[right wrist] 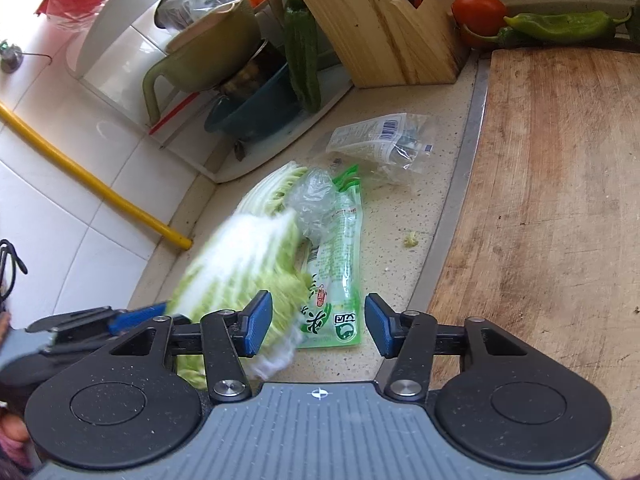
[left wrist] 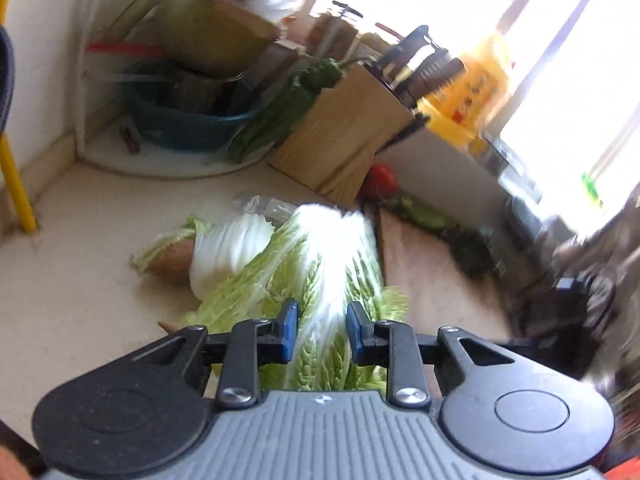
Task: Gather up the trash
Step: 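Close the left gripper on a napa cabbage leaf, then lift the cabbage leaf with the left gripper and swing it away from the counter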
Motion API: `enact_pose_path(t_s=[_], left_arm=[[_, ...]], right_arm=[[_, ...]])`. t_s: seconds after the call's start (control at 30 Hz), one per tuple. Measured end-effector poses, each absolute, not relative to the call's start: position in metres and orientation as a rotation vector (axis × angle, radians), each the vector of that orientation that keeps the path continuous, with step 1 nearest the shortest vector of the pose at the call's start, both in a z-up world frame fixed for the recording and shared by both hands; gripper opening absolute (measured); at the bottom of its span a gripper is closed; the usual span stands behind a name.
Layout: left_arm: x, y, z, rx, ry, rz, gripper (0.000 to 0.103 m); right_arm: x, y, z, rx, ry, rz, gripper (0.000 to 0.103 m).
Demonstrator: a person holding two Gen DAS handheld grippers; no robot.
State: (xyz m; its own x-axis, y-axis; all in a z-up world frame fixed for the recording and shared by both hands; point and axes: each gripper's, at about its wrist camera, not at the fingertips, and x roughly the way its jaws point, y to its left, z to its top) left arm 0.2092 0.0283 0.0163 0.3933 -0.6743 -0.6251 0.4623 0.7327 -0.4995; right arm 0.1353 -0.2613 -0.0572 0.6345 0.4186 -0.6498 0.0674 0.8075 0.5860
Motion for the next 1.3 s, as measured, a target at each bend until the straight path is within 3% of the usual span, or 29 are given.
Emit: enact_pose_path(t_s=[0.1, 0.17, 0.37, 0.5, 0.53, 0.6, 0.67, 0.8, 0.83, 0.9, 0.97, 1.03, 1.17, 1.3], left_arm=[[0.222, 0.031, -0.018, -0.249, 0.988, -0.601, 0.023], [0.227, 0.043, -0.042, -0.403, 1.063, -0.587, 0.004], [0.218, 0.07, -0.032, -0.532, 0.977, -0.621, 0.003], [0.209, 0.06, -0.026, -0.33, 0.973, -0.575, 0.004], [0.204, 0.051, -0.031, -0.259, 1.007, -0.583, 0.007], [0.193, 0.038, -0.041, -0.154, 1.074, -0.595, 0.025], [0.175, 0.028, -0.048, -0.011, 1.055, -0.54, 0.049], [0.165, 0.002, -0.056, 0.166, 0.928, -0.459, 0.056], [0.165, -0.003, -0.06, 0.148, 0.929, -0.479, 0.053], [0.165, -0.01, -0.066, 0.175, 0.969, -0.471, 0.027], [0.164, -0.001, -0.06, 0.129, 0.987, -0.477, 0.014], [0.166, 0.019, -0.039, -0.009, 1.004, -0.502, 0.008], [0.167, 0.048, 0.02, -0.207, 0.882, -0.557, 0.007], [0.175, 0.072, 0.043, -0.392, 0.789, -0.602, 0.007]], right_arm=[[0.138, -0.258, -0.055, 0.608, 0.871, 0.235, 0.059], [0.14, -0.256, -0.056, 0.606, 0.876, 0.245, 0.059], [0.145, -0.255, -0.06, 0.597, 0.902, 0.252, 0.061], [0.153, -0.244, -0.063, 0.552, 0.929, 0.279, 0.063], [0.155, -0.24, -0.063, 0.541, 0.934, 0.28, 0.063], [0.157, -0.237, -0.064, 0.544, 0.944, 0.291, 0.064], [0.157, -0.236, -0.064, 0.539, 0.949, 0.291, 0.066], [0.155, -0.239, -0.066, 0.551, 0.952, 0.284, 0.066], [0.155, -0.239, -0.067, 0.554, 0.953, 0.282, 0.067], [0.156, -0.239, -0.069, 0.561, 0.962, 0.283, 0.067], [0.156, -0.237, -0.071, 0.559, 0.968, 0.284, 0.067], [0.154, -0.235, -0.069, 0.554, 0.965, 0.289, 0.066], [0.152, -0.237, -0.062, 0.541, 0.934, 0.292, 0.062], [0.157, -0.239, -0.06, 0.555, 0.92, 0.308, 0.059]])
